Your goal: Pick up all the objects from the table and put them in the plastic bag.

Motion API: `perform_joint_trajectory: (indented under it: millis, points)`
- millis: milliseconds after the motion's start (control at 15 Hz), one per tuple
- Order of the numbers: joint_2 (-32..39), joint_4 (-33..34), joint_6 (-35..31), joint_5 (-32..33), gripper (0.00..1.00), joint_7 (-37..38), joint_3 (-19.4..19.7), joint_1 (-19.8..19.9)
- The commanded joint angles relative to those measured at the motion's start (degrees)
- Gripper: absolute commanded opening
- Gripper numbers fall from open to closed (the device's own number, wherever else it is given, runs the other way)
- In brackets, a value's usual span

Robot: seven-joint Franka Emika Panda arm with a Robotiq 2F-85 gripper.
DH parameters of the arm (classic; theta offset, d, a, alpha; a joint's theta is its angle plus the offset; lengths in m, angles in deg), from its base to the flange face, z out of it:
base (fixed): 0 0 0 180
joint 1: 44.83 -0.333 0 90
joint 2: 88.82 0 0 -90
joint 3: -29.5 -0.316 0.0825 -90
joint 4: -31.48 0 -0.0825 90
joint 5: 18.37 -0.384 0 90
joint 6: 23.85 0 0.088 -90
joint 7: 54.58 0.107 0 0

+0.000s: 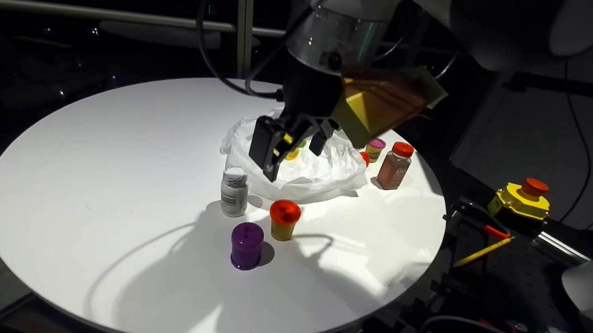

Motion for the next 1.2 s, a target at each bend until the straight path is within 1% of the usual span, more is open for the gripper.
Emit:
perform_joint_trajectory:
  millis: [0, 133, 267, 533, 667, 867, 1133]
  points:
    - [0.4, -2.2, -3.3, 6.6, 1.00, 3.1, -1.0, -2.1]
    - [1.9, -2.3, -4.7, 9.4, 1.00, 5.3, -0.3, -2.6]
    - [3.2, -2.4, -6.7, 9.5, 1.00, 5.5, -0.1, -2.1]
    - [6.8, -2.2, -10.4, 6.0, 1.00, 3.3, 0.4, -0.4]
    - [7.9, -2.2, -11.1, 6.0, 1.00, 3.5, 0.2, 0.0]
    - [8.6, -2.2, -12.0, 7.1, 1.00, 4.5, 0.1, -0.4]
    - [9.0, -1.4, -11.9, 9.5, 1.00, 6.9, 1.4, -1.5]
